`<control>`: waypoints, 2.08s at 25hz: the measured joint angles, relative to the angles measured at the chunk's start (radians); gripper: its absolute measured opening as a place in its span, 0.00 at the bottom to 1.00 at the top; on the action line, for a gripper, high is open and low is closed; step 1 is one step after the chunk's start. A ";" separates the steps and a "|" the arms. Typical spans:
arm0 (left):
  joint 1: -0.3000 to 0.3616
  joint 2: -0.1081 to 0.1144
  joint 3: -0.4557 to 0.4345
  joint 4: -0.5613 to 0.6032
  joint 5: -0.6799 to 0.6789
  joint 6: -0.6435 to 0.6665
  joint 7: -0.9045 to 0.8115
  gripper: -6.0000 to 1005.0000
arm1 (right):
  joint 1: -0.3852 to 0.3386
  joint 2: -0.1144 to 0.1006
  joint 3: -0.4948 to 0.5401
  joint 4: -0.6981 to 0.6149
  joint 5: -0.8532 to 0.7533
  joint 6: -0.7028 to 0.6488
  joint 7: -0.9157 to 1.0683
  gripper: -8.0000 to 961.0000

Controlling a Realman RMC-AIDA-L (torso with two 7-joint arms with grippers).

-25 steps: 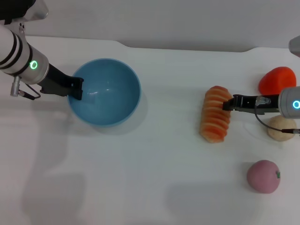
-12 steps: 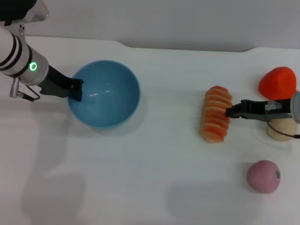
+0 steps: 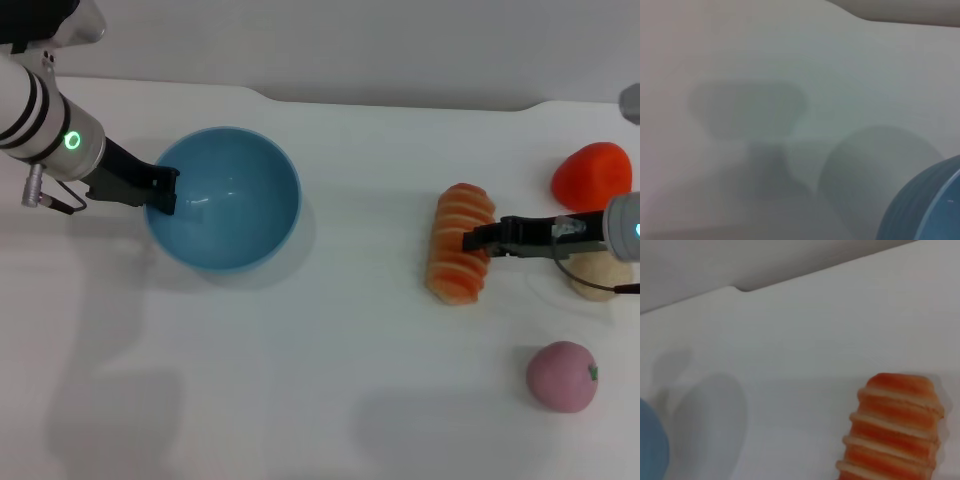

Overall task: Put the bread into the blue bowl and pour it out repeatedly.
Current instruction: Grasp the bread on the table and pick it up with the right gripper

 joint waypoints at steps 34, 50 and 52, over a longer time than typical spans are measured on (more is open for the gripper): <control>-0.001 -0.001 -0.007 -0.008 0.000 0.002 -0.003 0.01 | 0.141 0.009 -0.108 0.241 0.010 0.300 0.086 0.48; 0.000 -0.001 -0.007 -0.004 0.000 0.002 -0.008 0.01 | 0.040 0.007 -0.097 0.098 0.034 0.165 0.081 0.23; 0.000 -0.001 -0.007 -0.003 0.000 0.002 -0.008 0.01 | 0.005 0.005 -0.097 0.050 0.056 0.127 0.081 0.20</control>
